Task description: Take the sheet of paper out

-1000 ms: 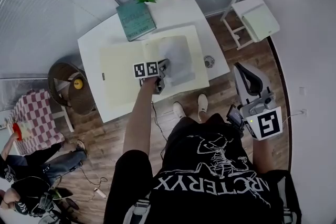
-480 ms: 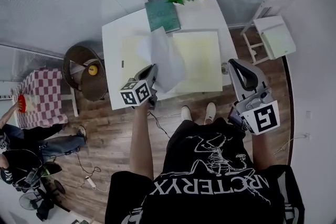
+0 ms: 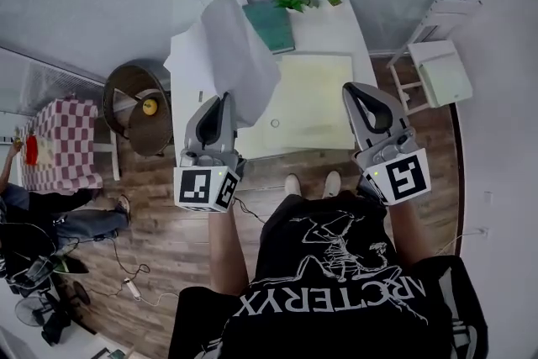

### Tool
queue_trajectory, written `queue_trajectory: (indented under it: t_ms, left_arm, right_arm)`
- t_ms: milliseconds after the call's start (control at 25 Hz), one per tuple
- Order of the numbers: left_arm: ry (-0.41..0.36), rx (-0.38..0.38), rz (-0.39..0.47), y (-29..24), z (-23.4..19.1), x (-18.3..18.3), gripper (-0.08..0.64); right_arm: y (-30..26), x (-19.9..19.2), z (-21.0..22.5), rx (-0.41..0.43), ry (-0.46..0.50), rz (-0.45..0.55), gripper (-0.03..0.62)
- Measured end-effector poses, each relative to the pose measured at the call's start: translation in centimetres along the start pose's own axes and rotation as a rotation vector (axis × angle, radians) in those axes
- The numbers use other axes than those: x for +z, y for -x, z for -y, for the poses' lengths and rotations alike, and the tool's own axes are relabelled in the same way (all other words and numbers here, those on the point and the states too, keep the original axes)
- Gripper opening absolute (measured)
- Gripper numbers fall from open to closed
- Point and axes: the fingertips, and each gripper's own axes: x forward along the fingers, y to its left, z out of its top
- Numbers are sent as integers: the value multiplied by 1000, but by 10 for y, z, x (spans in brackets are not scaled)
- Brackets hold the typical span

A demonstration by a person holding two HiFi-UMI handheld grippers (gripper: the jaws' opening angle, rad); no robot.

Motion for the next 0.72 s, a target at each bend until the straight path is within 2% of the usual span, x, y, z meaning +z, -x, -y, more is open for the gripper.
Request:
queue_trajectory:
  t_ms: [160, 360, 720]
  left_arm:
    - [-108, 18, 121, 8, 19, 49, 12]
    - [-168, 27, 163, 8, 32, 63, 12]
    - [-154, 9, 149, 2, 38, 57, 12]
  right_arm:
    - [-5, 7, 0, -7, -9, 5, 11]
    - [-6, 13, -3, -13, -2, 14, 11]
    - [-2, 17, -3, -12, 11, 25, 11]
